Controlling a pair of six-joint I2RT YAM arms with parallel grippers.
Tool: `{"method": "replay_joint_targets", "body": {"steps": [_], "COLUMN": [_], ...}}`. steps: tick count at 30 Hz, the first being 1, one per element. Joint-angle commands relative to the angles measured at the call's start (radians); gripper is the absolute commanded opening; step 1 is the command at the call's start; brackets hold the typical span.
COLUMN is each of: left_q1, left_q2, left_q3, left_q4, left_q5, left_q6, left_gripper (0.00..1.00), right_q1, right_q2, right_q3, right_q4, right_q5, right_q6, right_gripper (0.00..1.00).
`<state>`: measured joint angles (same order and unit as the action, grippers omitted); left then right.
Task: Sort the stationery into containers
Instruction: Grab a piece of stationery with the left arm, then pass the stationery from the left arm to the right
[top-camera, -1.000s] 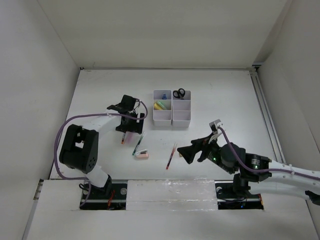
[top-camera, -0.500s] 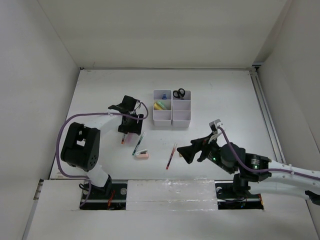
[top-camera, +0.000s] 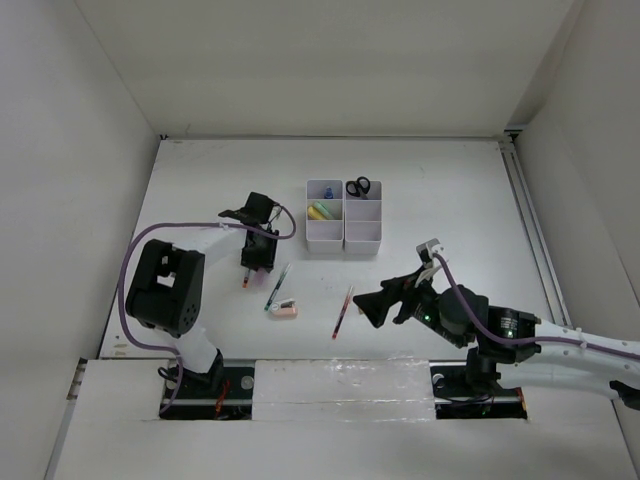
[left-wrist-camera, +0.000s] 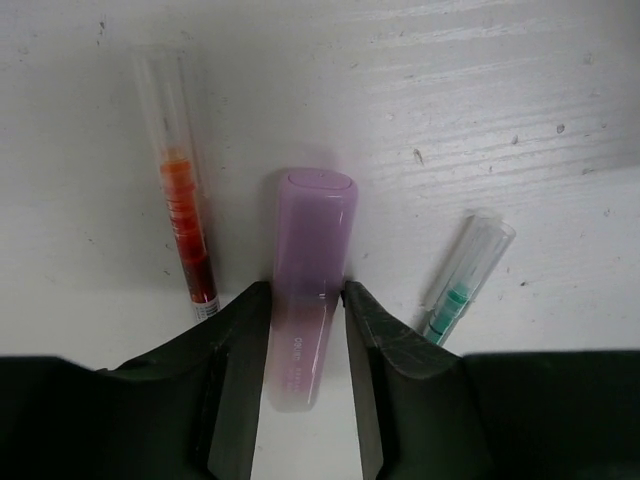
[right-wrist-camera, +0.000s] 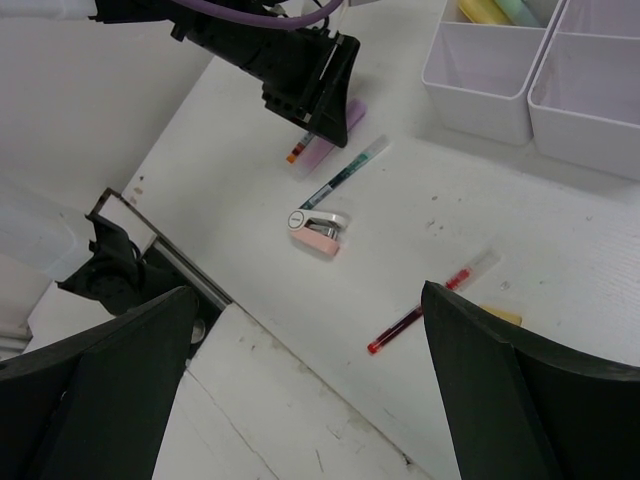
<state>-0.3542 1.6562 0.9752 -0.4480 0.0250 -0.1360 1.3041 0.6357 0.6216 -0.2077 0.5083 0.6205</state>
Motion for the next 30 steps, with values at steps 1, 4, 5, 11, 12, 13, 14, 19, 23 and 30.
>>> {"method": "replay_joint_targets", "body": {"steps": [1,4,5,11,12,13,14,19,23,30], "left_q1": [-0.006,-0.006,-0.006,-0.006,-0.006,-0.006,-0.006,-0.064,-0.074,-0.074], "left_q2": [0.025,0.043,0.043,0.008,-0.027,-0.047,-0.068,-0.222,-0.343,-0.594], "left_q3": [0.016,0.016,0.016,0.026,0.036,0.049,0.049,0.049,0.010,-0.049], "left_q4": [-0.034,-0.034,-0.034,-0.012,-0.012,-0.002,-0.001,0.031,0.109,0.186], "left_q5": [0.013,0.033,0.033,0.091,0.092,0.107,0.116,0.107,0.164,0.337], "left_q6": [-0.004,-0.004,-0.004,0.016,0.016,0.016,0.025,0.016,0.006,0.015], "left_gripper": [0.30,0.27,0.20,0.00,0.00,0.00,0.00,0.00,0.00,0.00], "right_q1": [0.004,0.004,0.004,0.004,0.004,0.004,0.004,0.004,-0.026,-0.189], "right_q2": [-0.005,-0.016,-0.016,-0.016,-0.016,-0.027,-0.037,-0.060,-0.028,0.280], "right_q3": [0.001,0.010,0.010,0.010,0.010,0.010,0.010,0.010,0.001,0.173], "right_q4": [0.057,0.048,0.048,0.039,0.039,0.039,0.039,0.083,0.149,0.290], "right_q5": [0.001,0.001,0.001,0.012,0.024,0.024,0.033,0.061,0.104,-0.161], "right_q6": [-0.022,-0.022,-0.022,-0.011,0.004,0.013,0.025,0.053,0.129,0.128], "right_gripper": [1.00,1.00,1.00,1.00,1.00,1.00,1.00,1.00,1.00,0.99]}}
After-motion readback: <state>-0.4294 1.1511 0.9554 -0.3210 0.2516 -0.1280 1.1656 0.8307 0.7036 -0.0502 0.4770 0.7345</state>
